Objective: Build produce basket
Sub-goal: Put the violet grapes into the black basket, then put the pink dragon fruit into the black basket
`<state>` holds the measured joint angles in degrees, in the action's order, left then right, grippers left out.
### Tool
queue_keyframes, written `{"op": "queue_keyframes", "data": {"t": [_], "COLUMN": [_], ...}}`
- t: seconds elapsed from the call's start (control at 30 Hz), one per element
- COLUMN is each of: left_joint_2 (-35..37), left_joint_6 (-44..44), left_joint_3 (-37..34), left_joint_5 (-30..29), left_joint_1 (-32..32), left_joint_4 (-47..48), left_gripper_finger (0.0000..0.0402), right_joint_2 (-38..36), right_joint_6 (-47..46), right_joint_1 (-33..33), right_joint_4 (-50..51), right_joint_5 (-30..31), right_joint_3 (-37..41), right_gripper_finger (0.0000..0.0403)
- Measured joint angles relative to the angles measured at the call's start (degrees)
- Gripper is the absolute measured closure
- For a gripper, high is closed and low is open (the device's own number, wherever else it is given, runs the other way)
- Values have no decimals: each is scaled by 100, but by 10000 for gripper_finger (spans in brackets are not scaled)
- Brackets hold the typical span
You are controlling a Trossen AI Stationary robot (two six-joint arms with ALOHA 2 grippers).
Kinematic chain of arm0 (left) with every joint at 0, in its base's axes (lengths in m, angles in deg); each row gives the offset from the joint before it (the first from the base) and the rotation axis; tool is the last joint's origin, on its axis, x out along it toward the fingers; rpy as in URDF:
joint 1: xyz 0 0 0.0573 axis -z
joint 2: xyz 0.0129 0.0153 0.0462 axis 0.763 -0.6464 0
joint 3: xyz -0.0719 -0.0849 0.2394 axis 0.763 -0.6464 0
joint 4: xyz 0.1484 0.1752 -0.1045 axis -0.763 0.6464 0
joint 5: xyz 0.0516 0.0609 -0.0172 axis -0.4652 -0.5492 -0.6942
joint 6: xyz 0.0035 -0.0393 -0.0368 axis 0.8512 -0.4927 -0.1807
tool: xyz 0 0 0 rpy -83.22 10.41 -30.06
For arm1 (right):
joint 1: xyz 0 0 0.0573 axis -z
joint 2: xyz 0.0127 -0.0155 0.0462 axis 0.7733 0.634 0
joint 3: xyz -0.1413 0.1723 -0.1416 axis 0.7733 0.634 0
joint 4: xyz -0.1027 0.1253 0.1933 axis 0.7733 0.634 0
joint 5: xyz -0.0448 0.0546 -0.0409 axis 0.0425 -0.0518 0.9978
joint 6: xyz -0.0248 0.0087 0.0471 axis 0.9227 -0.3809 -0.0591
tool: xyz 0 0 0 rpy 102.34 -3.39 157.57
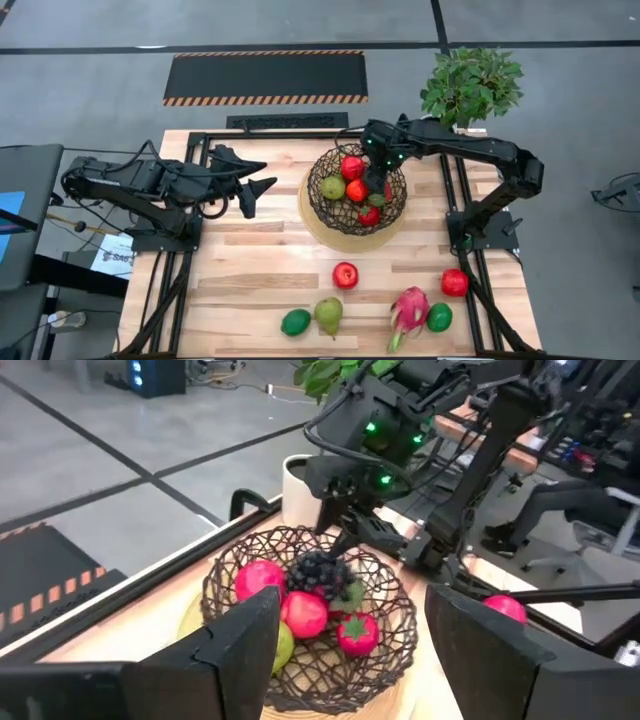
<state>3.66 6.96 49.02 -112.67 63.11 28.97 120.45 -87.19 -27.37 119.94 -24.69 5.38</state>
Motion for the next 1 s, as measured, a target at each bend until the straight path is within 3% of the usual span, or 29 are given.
{"op": "queue_keyframes", "data": {"t": [0.13, 0.27, 0.4, 0.57, 0.77, 1.0], "left_joint_2": [46, 62, 71, 75, 92, 89], "left_joint_6": [-22, -111, -212, -136, 2, 10], "left_joint_3": [0, 0, 0, 0, 0, 0], "left_joint_5": [287, 616, 1028, 1100, 1145, 1263], "left_joint_1": [-129, -283, -403, -410, -410, -411], "left_joint_4": [55, 232, 438, 504, 501, 496], "left_gripper_finger": [166, 166, 166, 166, 166, 166], "right_joint_2": [-1, -6, -57, -97, -251, -289], "right_joint_6": [-179, -234, -533, -1366, -2914, -5799], "right_joint_1": [-41, -292, -794, -1749, -3202, -4898], "right_joint_4": [272, 753, 1337, 2055, 2187, 2442], "right_joint_5": [-81, -171, -483, -627, -623, -463], "right_joint_3": [-319, -704, -817, -815, -821, -815], "right_gripper_finger": [113, 108, 108, 107, 107, 107]}}
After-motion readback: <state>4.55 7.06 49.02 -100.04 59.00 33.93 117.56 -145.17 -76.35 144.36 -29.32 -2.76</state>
